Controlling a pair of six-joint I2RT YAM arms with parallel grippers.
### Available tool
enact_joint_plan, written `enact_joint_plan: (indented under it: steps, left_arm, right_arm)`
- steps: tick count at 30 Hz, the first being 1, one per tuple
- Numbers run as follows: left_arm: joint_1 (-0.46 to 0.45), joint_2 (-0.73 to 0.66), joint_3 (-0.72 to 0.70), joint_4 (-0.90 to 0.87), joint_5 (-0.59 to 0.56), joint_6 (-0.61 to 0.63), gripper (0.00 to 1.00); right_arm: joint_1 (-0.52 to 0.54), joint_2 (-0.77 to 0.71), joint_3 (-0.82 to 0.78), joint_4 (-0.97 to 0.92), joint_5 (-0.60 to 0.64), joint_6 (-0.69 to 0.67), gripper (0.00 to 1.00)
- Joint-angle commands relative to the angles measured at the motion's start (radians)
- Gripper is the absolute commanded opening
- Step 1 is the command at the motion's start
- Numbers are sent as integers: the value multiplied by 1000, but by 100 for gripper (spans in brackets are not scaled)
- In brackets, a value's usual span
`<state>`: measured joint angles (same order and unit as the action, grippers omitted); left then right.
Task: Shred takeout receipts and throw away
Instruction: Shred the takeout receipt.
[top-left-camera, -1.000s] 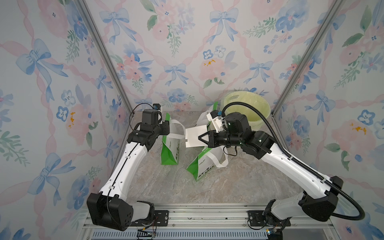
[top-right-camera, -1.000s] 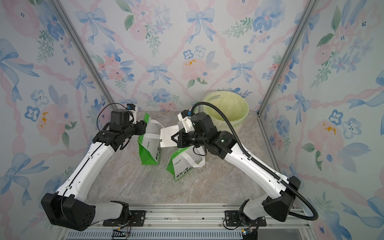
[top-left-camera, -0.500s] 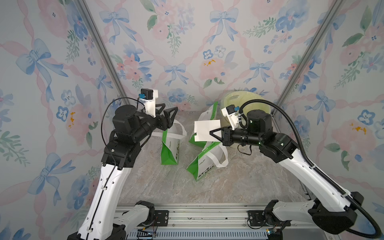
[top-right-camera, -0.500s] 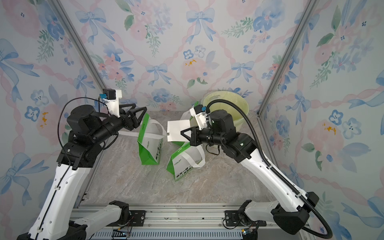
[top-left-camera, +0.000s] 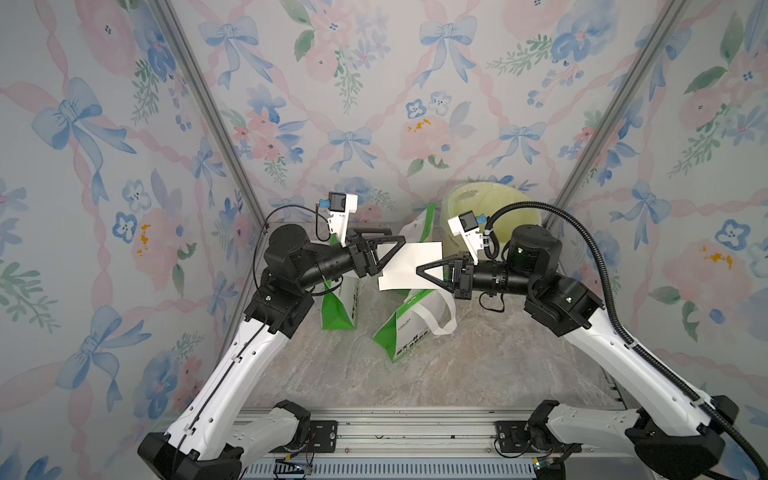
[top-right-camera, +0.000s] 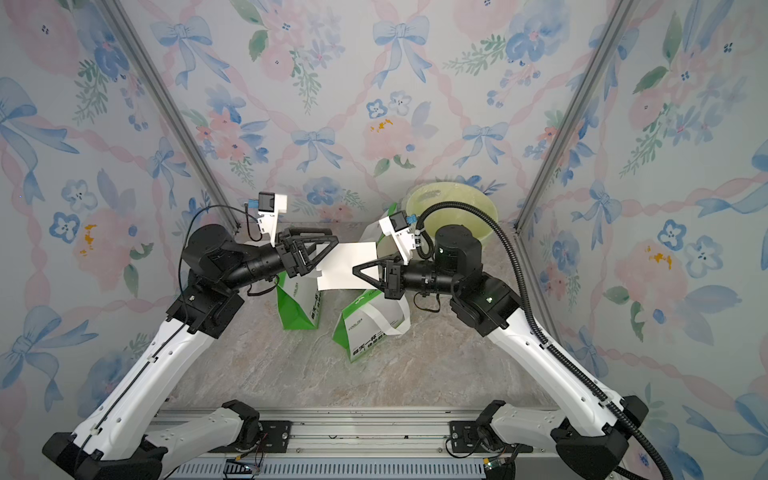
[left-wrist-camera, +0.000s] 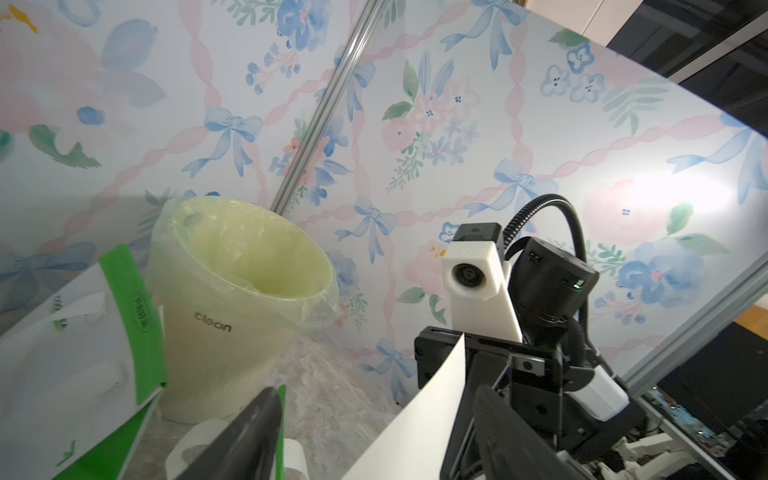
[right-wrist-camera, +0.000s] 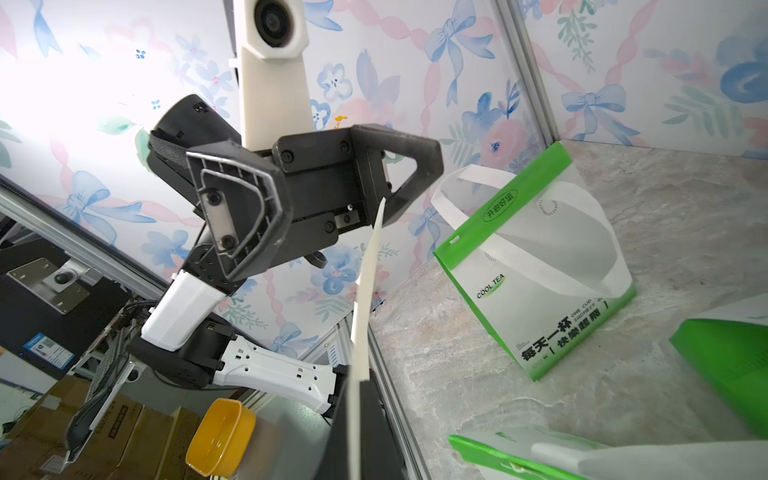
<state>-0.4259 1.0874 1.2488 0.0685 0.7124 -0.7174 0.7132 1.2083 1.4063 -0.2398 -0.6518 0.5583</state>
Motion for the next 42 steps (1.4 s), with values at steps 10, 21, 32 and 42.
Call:
enact_joint_plan:
  steps: [10,21,32,42]
  left_arm:
    - [-3,0,-61,142,103,-91,33]
    - [-4,4,-63,149,63,-97,0]
    - [-80,-21,-110,149,93,106,0]
    - [-107,-20,-114,152,97,141,0]
  right_arm:
    - [-35,40,16,132,-70,60,0]
    - [-41,48,33,58,-39,23,6]
    - [-92,65,138,-58,-60,11,71]
    - [-81,65,110,-47,-86,20,53]
